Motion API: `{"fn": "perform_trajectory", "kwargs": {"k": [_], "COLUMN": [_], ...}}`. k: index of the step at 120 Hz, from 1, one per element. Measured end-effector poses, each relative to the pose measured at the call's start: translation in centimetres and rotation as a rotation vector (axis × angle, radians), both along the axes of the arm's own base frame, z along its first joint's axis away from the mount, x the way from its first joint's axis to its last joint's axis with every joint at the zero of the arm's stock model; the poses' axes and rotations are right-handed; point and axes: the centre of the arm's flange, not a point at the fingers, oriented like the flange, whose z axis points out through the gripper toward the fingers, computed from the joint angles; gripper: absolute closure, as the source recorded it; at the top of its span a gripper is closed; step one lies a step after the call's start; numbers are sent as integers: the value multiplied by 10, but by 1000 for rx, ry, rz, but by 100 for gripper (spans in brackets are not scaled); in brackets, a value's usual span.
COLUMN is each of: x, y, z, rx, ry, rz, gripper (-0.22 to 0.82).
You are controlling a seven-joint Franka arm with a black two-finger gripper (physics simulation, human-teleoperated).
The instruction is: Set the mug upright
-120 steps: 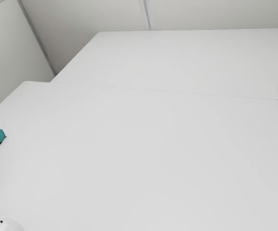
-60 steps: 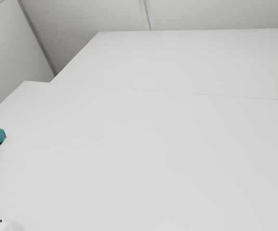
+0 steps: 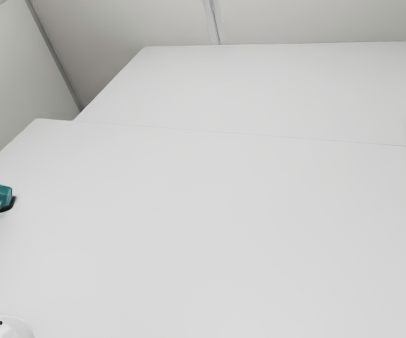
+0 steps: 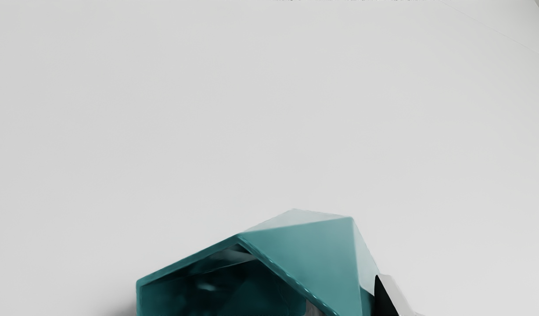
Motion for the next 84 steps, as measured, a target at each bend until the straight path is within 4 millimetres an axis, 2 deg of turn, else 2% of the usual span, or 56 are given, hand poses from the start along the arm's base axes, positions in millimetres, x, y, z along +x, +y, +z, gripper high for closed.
{"fn": "perform_trajectory", "kwargs": {"k": [19,43,52,68,84], "x": [2,10,16,47,77], "y": [-1,-8,-17,-64,-128], "z": [11,45,59,89,113], "rx": [9,49,69,128,208], "ry": [-9,-26,-16,20,68], "rz": [-6,-23,-41,-112,-171], "gripper": [73,76,77,78,78]}}
